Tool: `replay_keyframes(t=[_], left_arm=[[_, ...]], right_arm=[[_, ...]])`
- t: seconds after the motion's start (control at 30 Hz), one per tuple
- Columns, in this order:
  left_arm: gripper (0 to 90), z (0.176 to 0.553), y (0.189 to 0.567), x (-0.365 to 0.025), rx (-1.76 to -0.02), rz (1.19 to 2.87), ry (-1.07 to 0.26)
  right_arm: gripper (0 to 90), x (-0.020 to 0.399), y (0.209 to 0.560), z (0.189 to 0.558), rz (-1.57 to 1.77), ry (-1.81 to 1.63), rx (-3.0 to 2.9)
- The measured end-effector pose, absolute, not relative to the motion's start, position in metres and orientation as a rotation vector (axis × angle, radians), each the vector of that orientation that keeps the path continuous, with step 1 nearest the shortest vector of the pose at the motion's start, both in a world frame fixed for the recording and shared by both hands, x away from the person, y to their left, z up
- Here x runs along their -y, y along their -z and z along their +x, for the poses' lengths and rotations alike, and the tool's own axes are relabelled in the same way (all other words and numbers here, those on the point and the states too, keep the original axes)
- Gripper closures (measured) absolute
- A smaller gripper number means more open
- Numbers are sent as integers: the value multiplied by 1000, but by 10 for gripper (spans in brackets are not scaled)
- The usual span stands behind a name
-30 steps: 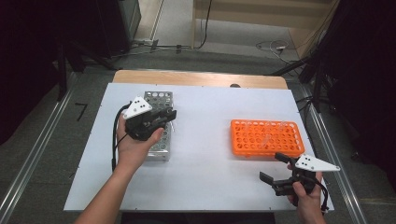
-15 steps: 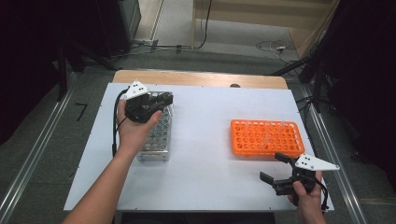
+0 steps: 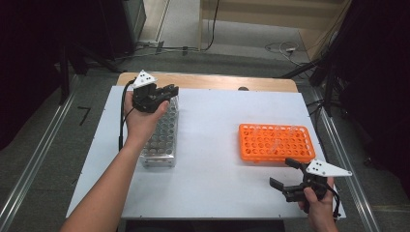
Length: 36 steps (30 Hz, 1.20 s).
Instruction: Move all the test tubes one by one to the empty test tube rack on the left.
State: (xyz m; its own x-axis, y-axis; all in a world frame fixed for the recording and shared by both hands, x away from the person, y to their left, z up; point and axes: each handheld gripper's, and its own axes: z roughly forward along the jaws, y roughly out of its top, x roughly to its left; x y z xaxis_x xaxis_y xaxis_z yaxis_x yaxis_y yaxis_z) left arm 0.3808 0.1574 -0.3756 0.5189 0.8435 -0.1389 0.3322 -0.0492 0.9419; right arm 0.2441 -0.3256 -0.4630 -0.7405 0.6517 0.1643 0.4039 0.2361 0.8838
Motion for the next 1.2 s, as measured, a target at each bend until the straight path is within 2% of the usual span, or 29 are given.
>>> replay_keyframes(t=[0.6, 0.97, 1.2], left_arm=[[764, 410, 390, -160, -1087, 1598, -576], [764, 432, 401, -163, -1176, 1558, -687], [764, 440, 412, -157, -1197, 1603, -705]], right_arm=[[0, 326, 464, 245, 997, -1503, -2275], [0, 326, 465, 246, 1005, -1501, -2274], [0, 327, 465, 246, 1015, -1504, -2266]])
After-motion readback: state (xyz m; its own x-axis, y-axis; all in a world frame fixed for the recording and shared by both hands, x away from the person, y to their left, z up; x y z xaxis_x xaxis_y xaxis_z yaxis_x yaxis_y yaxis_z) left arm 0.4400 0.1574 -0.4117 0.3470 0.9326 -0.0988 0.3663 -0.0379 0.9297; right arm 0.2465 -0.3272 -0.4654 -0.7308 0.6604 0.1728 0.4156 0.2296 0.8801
